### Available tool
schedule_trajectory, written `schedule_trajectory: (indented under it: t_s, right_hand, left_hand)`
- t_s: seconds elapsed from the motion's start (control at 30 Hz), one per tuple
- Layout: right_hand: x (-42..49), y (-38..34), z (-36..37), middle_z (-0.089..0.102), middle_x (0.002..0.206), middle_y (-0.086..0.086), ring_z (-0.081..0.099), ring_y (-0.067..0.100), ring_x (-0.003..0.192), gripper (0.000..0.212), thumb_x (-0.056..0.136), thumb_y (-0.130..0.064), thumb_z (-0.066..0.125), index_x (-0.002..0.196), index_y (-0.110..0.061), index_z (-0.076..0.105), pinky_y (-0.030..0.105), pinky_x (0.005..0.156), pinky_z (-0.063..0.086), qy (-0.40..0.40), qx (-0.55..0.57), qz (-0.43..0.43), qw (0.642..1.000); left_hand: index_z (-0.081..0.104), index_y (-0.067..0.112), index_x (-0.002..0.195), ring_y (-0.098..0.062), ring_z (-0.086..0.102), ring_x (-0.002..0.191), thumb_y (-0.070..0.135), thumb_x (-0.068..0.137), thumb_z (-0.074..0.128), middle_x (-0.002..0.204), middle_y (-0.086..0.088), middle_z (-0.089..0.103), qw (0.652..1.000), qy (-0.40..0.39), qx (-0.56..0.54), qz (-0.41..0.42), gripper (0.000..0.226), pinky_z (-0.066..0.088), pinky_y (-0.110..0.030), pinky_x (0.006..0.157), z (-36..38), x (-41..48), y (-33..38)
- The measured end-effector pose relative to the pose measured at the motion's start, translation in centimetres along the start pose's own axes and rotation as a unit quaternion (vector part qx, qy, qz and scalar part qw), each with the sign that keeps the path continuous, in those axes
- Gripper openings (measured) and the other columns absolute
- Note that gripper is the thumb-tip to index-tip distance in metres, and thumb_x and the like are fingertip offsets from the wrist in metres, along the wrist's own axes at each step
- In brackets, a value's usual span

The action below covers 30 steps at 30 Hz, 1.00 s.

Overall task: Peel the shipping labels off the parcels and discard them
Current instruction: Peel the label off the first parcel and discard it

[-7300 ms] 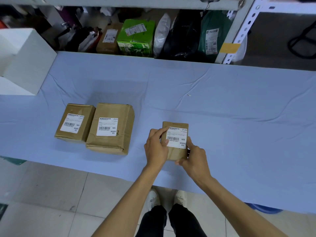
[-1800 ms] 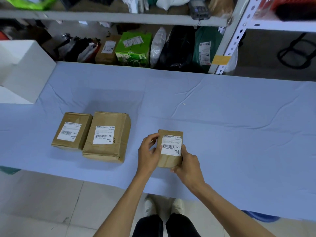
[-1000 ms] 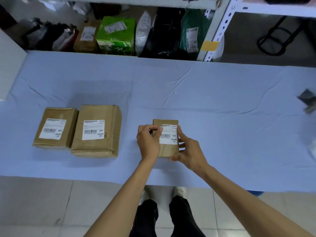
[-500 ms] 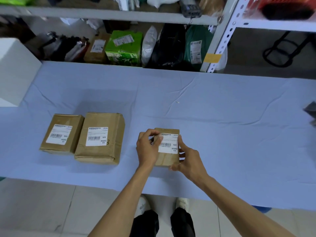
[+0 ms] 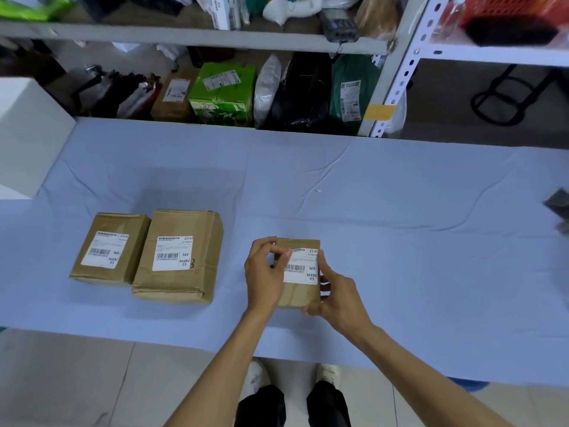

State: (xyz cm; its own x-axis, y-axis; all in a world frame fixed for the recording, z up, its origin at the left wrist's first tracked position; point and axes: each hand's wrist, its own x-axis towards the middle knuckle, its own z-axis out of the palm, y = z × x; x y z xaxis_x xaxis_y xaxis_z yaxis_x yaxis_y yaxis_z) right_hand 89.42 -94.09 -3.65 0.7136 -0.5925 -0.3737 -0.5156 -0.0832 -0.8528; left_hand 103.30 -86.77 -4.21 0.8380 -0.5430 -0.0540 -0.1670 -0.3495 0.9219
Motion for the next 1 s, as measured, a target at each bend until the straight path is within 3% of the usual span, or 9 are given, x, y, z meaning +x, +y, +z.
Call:
schedule_trajectory:
  t_s: [0.1,0.33,0.87,1.0]
  right_hand:
    - [0.0,0.0,0.0,0.063,0.093,-0.020,0.058,-0.011,0.080,0.115,0.061,0.004,0.078,0.149,-0.038,0.016,0.008,0.062,0.049,-0.004,-0.006,0.001,1.000]
    - [0.2,-0.1,0.0,0.062,0.093,-0.022,0.057,-0.013,0.081,0.115,0.060,0.001,0.080,0.151,-0.032,0.018,0.005,0.063,0.046,-0.010,-0.014,-0.002,1.000]
    - [0.4,0.0,0.0,0.061,0.088,-0.025,0.059,-0.011,0.084,0.117,0.060,0.000,0.078,0.150,-0.037,0.012,0.006,0.062,0.048,-0.016,-0.035,0.005,0.999]
    - [0.4,-0.2,0.0,0.061,0.090,-0.024,0.061,-0.004,0.081,0.117,0.061,0.000,0.077,0.152,-0.034,0.011,0.006,0.064,0.049,-0.018,-0.040,0.012,0.999]
  left_hand:
    - [0.066,0.017,0.077,-0.001,0.058,0.101,0.009,0.084,0.070,0.107,0.012,0.060,1.000,-0.011,-0.024,0.004,0.011,0.046,-0.006,0.068,0.0,-0.2,-0.1]
    - [0.067,0.015,0.075,0.001,0.059,0.098,0.009,0.082,0.072,0.104,0.010,0.063,0.999,-0.025,-0.023,-0.008,0.010,0.041,0.000,0.070,-0.2,0.5,-0.1]
    - [0.068,0.012,0.076,-0.001,0.056,0.101,0.009,0.082,0.072,0.111,0.008,0.060,0.998,-0.049,-0.001,-0.030,0.008,0.037,0.004,0.073,-0.4,0.9,0.1]
    - [0.068,0.010,0.077,-0.002,0.056,0.101,0.010,0.083,0.072,0.113,0.007,0.060,0.998,-0.054,0.004,-0.034,0.007,0.037,0.004,0.073,-0.4,1.0,0.0]
